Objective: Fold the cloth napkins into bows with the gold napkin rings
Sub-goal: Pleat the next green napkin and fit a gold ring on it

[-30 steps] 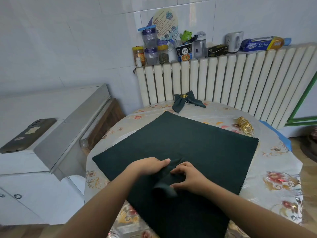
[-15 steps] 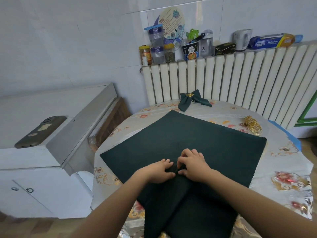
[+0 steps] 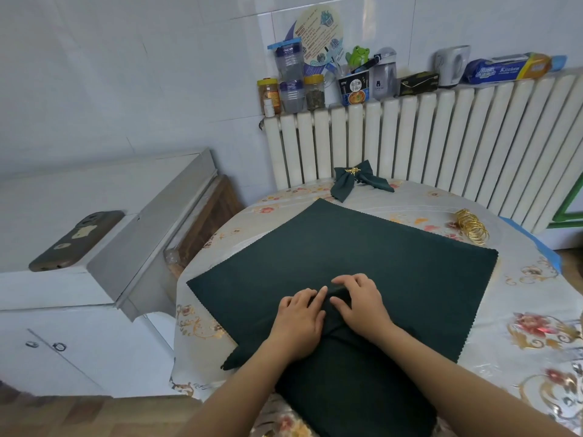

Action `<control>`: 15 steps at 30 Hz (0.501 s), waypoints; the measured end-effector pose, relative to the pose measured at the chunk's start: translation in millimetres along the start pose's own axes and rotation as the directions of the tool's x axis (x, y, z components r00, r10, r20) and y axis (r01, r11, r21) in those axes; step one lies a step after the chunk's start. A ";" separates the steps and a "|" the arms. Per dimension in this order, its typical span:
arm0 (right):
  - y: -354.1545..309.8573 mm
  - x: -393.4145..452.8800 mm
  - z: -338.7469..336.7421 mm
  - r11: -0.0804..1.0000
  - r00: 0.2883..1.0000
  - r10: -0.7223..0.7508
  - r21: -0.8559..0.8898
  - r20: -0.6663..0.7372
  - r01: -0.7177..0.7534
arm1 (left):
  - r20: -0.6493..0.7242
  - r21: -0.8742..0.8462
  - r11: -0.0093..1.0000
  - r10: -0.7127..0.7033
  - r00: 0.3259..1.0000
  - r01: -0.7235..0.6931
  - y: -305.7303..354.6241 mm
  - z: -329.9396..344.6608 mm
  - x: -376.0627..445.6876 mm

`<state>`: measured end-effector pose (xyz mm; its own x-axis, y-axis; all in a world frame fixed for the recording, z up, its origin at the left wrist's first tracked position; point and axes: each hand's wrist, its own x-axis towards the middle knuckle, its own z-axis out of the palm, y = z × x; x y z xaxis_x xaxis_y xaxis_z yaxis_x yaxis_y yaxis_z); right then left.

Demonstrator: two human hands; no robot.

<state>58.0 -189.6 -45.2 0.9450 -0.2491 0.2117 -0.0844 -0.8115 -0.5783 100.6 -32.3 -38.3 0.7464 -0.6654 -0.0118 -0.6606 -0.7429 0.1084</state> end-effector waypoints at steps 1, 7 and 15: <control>3.5 -6.7 -5.2 0.997 0.996 -0.070 -0.009 0.058 0.070 | -0.018 -0.037 0.999 0.010 1.000 -0.011 -3.2 1.4 -1.0; 24.1 -27.8 -19.2 0.902 0.904 -0.254 -0.254 0.344 0.350 | -0.048 0.033 0.995 0.096 0.994 -0.094 -6.1 6.9 3.9; 35.6 -12.7 -16.0 0.870 0.900 -0.430 -0.235 0.068 0.433 | 0.052 0.138 0.961 0.236 0.970 -0.241 -6.7 7.8 2.8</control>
<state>38.0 -223.7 -55.9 0.9084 0.1605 0.3860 0.2619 -0.9382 -0.2264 106.5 -29.8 -46.8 0.5643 -0.8247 -0.0375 -0.8256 -0.5635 -0.0297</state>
